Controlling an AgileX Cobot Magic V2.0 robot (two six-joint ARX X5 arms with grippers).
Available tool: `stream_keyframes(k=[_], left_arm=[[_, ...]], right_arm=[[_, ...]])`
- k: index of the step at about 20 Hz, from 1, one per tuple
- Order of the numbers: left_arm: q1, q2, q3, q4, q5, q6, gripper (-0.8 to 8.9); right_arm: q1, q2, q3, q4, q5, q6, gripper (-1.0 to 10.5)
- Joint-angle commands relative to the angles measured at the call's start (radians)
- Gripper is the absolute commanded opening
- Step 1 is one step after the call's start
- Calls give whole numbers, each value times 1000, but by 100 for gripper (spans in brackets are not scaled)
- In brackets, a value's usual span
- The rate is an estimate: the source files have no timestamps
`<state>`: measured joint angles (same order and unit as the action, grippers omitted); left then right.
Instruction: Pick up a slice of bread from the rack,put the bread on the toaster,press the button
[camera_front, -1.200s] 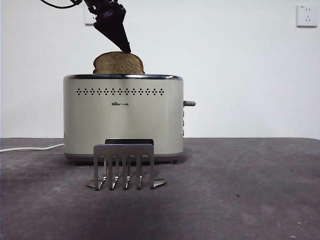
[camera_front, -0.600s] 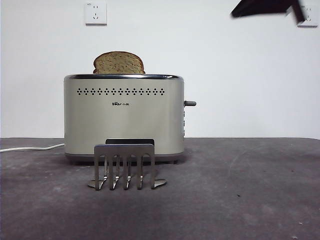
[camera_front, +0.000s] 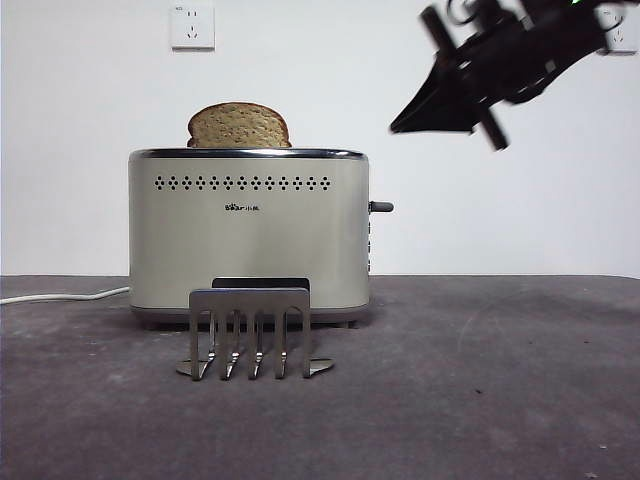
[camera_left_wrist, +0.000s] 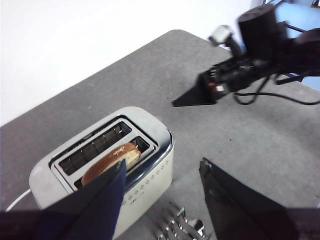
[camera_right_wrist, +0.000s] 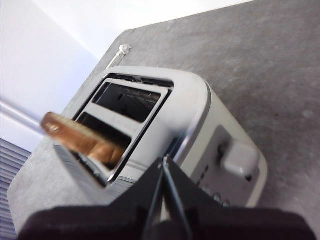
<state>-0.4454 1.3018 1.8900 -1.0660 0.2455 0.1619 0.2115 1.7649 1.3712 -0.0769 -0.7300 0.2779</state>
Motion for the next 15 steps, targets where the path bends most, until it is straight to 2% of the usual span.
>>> stream_keyframes(k=[1, 5, 15], left_arm=[[-1, -3, -4, -13, 3, -14, 252], [-1, -6, -4, -36, 3, -14, 252], [-1, -6, -4, -35, 2, -14, 252]], right_arm=[[12, 77, 46, 5, 6, 10, -13], [21, 154, 89, 5, 53, 8, -12], [22, 250, 92, 14, 102, -43, -13]])
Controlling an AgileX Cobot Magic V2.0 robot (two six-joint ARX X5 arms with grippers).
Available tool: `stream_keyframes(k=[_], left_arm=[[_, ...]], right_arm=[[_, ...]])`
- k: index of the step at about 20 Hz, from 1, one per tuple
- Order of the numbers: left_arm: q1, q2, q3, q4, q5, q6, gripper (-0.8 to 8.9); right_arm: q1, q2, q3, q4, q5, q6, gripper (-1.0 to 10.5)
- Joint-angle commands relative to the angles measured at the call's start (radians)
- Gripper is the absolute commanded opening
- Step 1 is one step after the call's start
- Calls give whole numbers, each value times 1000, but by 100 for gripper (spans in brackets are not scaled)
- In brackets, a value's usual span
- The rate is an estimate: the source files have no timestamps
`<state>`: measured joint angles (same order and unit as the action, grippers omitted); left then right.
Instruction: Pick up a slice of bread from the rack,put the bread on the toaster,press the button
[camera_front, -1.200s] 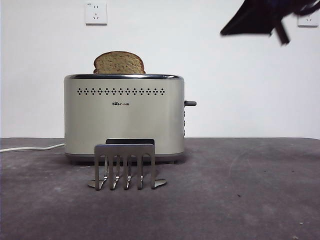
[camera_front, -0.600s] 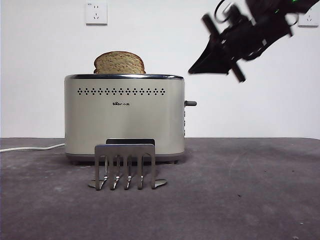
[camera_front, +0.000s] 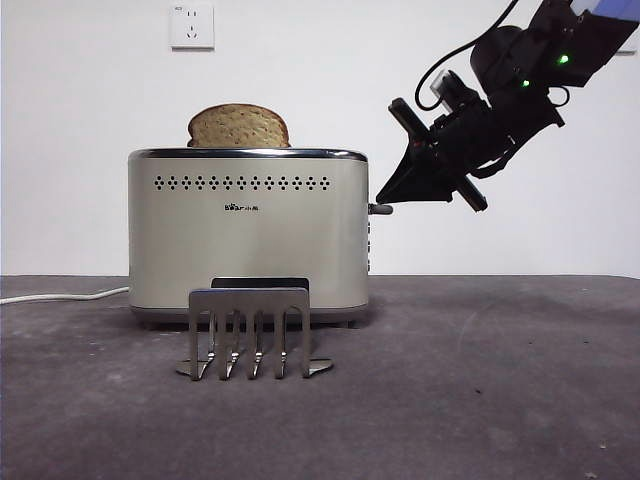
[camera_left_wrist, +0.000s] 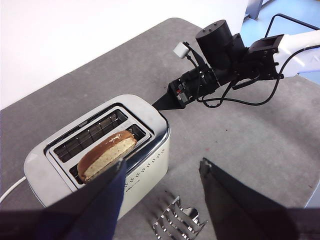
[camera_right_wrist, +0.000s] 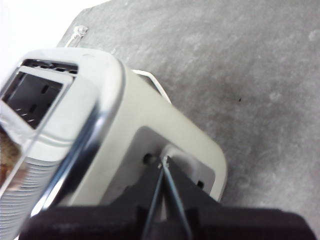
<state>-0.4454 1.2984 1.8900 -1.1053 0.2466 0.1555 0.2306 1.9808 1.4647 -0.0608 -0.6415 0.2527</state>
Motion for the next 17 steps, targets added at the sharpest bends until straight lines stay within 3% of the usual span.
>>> stream_keyframes(k=[1, 4, 11, 17], left_arm=[[-1, -2, -4, 5, 1, -7, 252], [-1, -2, -4, 4, 1, -7, 252], [-1, -2, -4, 4, -3, -6, 252], [-1, -2, -4, 3, -3, -6, 252]], right_arm=[[3, 47, -1, -2, 16, -21, -12], [3, 85, -1, -17, 15, -27, -12], [5, 116, -2, -122, 76, -125, -12], [5, 117, -2, -129, 72, -127, -12]])
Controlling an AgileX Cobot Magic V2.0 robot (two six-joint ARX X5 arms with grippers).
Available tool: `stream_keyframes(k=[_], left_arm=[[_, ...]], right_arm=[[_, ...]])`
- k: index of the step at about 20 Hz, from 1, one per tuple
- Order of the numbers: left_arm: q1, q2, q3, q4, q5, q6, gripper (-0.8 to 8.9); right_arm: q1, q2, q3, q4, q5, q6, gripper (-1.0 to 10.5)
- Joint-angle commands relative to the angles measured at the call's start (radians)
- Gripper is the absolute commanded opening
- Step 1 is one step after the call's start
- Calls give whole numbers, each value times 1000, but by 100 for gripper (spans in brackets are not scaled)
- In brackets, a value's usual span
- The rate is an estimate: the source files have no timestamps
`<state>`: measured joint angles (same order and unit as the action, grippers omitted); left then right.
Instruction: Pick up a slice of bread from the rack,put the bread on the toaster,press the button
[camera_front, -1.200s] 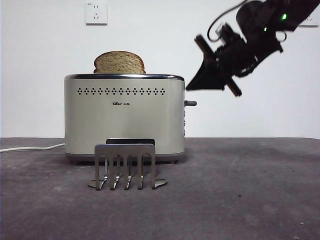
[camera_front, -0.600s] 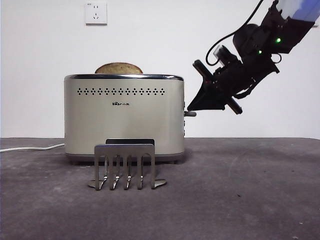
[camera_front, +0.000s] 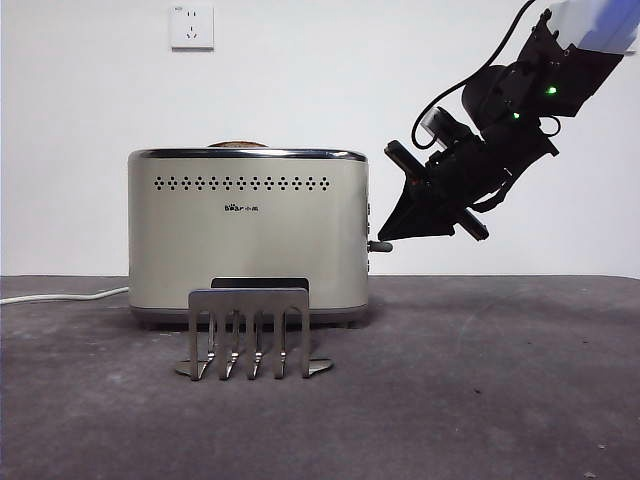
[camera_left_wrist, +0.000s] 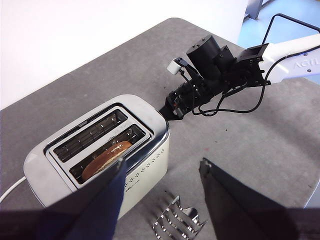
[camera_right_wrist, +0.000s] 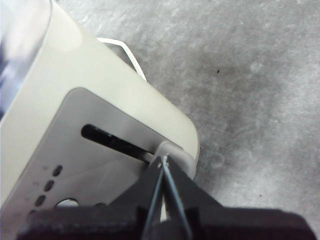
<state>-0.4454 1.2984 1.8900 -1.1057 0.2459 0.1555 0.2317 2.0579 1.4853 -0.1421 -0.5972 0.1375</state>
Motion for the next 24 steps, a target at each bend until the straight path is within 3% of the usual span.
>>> stream_keyframes(k=[1, 15, 21, 24], left_arm=[[-1, -2, -4, 3, -2, -6, 252], [-1, -2, -4, -8, -5, -6, 252], [-1, -2, -4, -29, -5, -6, 252], [-1, -2, -4, -34, -5, -6, 252]], right_arm=[[4, 40, -22, -48, 28, -12, -12], [4, 24, -21, -11, 20, -10, -12], [3, -156, -20, 2, 21, -4, -12], [3, -306, -20, -79, 23, -6, -12]])
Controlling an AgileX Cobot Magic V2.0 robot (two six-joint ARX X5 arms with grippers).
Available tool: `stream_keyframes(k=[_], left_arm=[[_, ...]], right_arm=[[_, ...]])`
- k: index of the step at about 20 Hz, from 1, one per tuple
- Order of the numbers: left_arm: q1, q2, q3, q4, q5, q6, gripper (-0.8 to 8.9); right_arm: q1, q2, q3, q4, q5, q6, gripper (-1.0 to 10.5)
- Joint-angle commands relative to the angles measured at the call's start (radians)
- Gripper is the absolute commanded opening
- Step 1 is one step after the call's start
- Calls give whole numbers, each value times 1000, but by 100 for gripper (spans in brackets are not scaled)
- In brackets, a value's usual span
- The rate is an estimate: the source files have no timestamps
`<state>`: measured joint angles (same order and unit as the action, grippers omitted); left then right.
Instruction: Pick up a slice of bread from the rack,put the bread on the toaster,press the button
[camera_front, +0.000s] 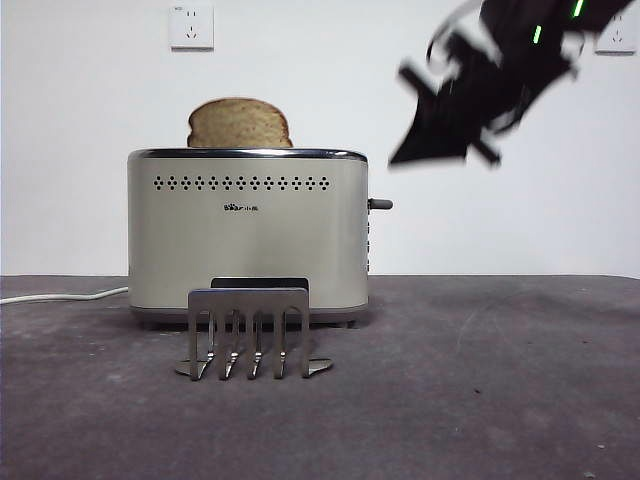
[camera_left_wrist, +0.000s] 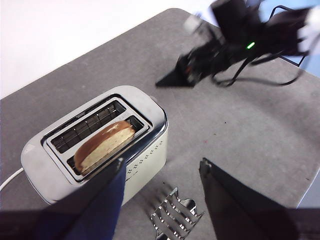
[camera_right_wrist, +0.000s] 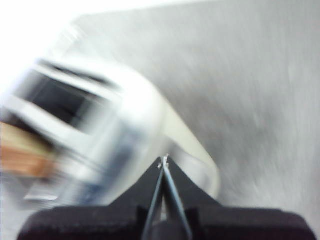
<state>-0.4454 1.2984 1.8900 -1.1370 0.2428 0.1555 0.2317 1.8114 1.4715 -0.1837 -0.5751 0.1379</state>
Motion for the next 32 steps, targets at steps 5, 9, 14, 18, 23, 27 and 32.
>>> stream_keyframes(k=[5, 9, 14, 18, 23, 27, 32], left_arm=[[-1, -2, -4, -19, -2, -6, 251], [-1, -2, -4, -56, -1, -6, 251], [-1, -2, -4, -120, 0, -6, 251], [-1, -2, -4, -221, 1, -5, 251], [-1, -2, -4, -234, 1, 3, 116], [-1, -2, -4, -229, -4, 4, -5], [-1, -2, -4, -225, -5, 3, -4]], right_arm=[[22, -324, -6, -402, -1, -124, -12], [44, -470, -6, -697, -1, -243, -12], [64, -580, -6, -910, 0, -315, -11], [67, -668, -6, -1020, 0, -350, -11], [66, -694, -6, -1020, 1, -349, -4], [66, -694, -6, -1020, 1, -349, 1], [63, -694, -6, -1019, 6, -349, 1]])
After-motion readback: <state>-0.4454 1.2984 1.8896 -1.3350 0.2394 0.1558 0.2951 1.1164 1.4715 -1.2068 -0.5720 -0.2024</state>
